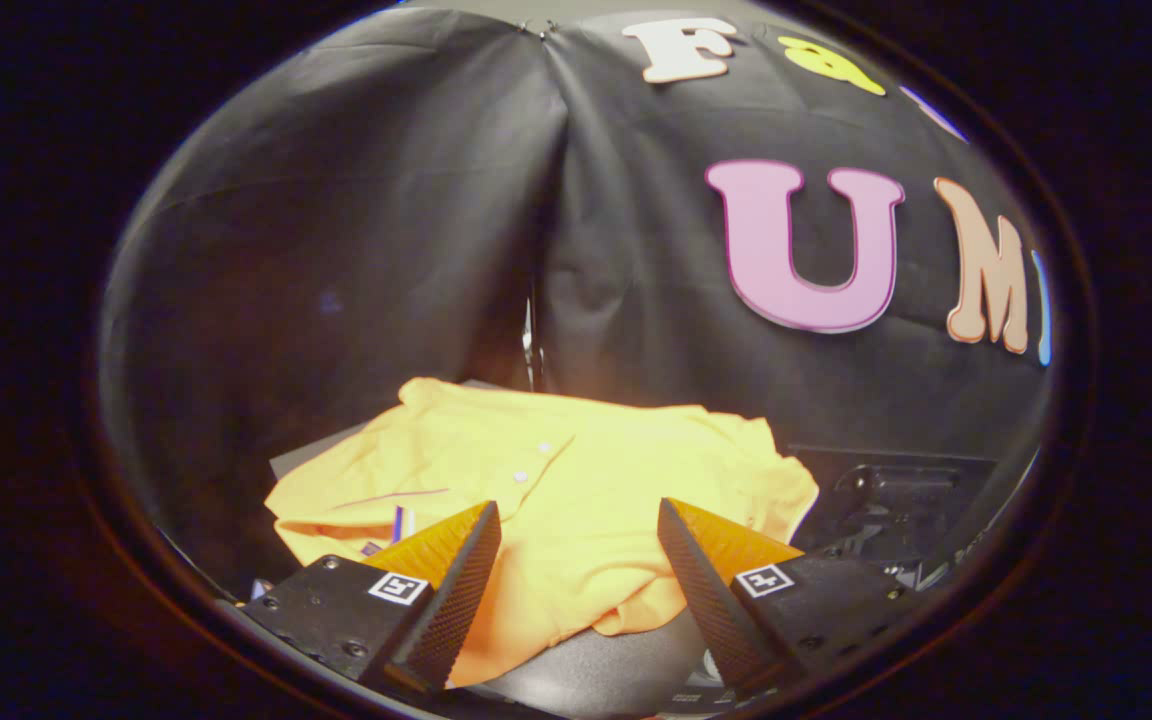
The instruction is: Put the clothes into the washing machine and then close the washing machine lid.
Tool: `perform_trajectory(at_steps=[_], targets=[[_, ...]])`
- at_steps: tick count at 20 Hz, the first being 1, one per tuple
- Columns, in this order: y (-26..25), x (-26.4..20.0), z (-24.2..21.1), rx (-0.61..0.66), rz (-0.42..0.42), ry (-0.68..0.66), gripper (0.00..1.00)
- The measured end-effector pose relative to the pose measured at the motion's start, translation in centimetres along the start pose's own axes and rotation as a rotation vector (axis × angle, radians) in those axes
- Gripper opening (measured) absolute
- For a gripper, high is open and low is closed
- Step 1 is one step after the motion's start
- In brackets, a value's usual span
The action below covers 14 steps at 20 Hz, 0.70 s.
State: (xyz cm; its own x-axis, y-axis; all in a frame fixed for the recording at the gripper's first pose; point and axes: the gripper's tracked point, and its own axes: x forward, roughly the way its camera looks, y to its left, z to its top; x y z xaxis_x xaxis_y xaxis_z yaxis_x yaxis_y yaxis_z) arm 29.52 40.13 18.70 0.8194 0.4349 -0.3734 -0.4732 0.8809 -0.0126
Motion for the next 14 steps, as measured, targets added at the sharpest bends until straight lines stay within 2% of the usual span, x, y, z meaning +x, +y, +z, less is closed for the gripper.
perform_trajectory(at_steps=[2,4,8,9,11,14], targets=[[-0.2,0.6,-1.4,-0.001,0.0,0.064,0.9],[-0.5,0.8,-0.9,-0.028,-0.018,0.036,0.85],[-0.4,0.7,-0.4,-0.062,-0.037,0.013,0.21],[-0.3,0.6,-0.2,-0.059,-0.039,0.008,0.13],[-0.6,0.4,0.0,-0.049,-0.035,-0.002,0.07],[-2.9,-0.3,1.0,-0.029,-0.071,-0.04,0.07]])
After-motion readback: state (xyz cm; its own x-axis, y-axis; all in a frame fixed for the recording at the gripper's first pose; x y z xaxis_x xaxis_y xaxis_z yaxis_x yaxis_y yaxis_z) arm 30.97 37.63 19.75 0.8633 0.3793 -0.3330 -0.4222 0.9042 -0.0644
